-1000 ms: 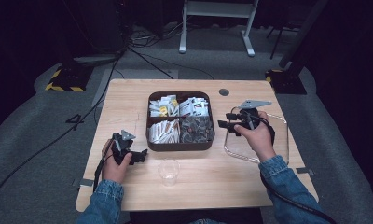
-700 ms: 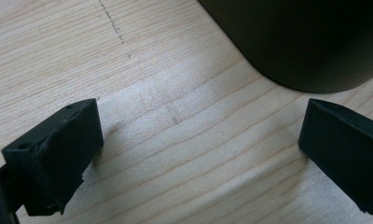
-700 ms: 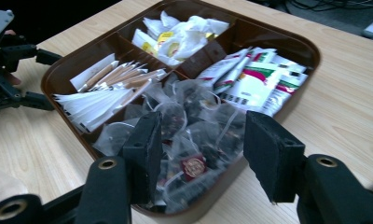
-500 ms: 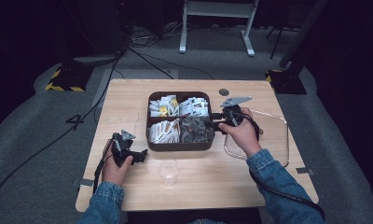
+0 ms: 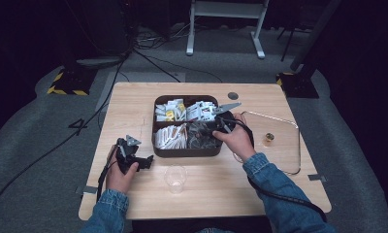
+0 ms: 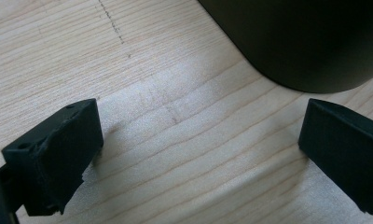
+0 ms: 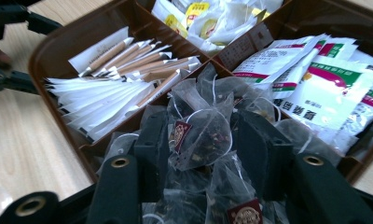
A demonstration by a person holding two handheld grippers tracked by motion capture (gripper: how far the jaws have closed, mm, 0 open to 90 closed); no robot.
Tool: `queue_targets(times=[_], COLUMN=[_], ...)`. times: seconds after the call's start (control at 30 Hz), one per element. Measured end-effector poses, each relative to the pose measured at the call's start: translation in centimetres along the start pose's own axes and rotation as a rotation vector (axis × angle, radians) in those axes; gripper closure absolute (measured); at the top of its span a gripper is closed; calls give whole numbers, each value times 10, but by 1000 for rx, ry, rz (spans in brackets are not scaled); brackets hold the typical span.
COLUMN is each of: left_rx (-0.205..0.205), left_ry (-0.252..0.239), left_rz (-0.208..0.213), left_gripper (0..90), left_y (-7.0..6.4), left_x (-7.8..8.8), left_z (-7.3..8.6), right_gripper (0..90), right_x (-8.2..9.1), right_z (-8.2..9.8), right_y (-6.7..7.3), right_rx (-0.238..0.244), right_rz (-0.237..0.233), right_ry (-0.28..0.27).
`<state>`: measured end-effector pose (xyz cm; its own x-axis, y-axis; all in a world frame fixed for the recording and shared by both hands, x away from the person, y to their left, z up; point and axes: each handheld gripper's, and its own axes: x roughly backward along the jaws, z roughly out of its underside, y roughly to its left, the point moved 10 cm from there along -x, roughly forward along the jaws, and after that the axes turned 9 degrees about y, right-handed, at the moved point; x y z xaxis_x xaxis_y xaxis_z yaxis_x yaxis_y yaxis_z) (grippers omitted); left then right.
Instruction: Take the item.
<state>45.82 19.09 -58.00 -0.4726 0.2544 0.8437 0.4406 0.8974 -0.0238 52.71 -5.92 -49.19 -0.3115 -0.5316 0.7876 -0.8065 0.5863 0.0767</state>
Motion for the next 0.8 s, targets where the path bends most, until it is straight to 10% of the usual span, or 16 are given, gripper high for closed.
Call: queue_targets(times=[0.8], left_rx=[0], left_ry=[0], left_rz=[0], left_gripper=[1], left_y=[0], left_x=[0], left_z=[0], right_gripper=[726], right_x=[-34], right_z=[12], right_y=[-2], right_rx=[0], right_rz=[7], right_ry=[83])
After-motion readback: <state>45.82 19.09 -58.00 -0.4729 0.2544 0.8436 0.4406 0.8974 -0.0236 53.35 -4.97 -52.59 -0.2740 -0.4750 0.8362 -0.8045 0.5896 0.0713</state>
